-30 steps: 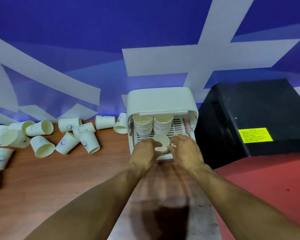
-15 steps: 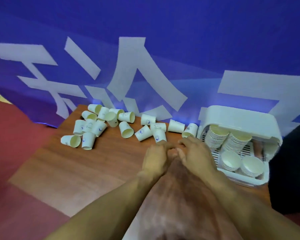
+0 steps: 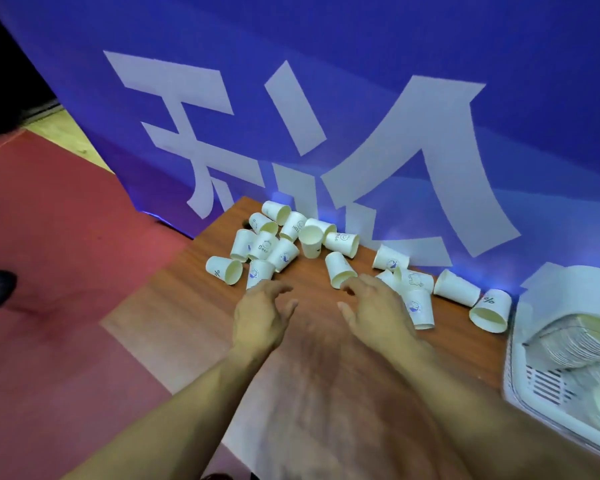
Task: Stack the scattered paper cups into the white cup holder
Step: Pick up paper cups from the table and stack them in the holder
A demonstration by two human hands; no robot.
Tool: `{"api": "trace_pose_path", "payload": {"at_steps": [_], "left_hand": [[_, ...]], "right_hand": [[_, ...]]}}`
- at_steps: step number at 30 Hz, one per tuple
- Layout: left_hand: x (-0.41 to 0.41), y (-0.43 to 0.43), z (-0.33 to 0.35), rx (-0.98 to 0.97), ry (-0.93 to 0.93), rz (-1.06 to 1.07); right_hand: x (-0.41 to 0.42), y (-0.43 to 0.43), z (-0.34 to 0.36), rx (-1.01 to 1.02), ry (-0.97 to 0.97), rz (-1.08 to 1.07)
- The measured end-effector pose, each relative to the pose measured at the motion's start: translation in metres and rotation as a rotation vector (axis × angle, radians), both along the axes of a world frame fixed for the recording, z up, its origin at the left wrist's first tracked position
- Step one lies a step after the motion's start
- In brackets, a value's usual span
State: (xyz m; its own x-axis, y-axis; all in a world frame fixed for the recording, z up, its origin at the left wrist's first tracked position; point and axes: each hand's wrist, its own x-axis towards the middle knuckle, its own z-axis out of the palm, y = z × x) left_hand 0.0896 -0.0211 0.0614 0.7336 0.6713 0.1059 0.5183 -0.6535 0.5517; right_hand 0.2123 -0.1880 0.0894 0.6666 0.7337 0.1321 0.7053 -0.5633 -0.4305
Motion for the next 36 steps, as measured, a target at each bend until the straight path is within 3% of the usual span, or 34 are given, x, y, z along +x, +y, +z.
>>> {"api": "trace_pose_path", "payload": {"at_steps": [10,15,20,24,30,36], "left_hand": [[0.008,0.182,-0.059,-0.121,0.092,-0.051],[0.014,0.252,-0.096,-0.125,0.168,-0.045],[0.021,0.291,-0.106,-0.168,0.459,-0.285],[0.032,0.305,-0.107,-0.083,0.649,-0.409],[0.039,0.311,-0.111,0.079,0.614,-0.523],[0.034,0.307,-0.11,-0.047,0.538,-0.505]], "right_hand": [[-0.004,0.182,-0.046,-0.152,0.119,0.028],[0.004,0.246,-0.071,-0.34,0.2,0.009],[0.011,0.282,-0.097,-0.423,0.239,0.006],[0.014,0.303,-0.113,-0.486,0.239,0.013],[0.011,0.312,-0.126,-0.586,0.239,-0.011],[0.006,0.304,-0.123,-0.587,0.287,-0.017]]}}
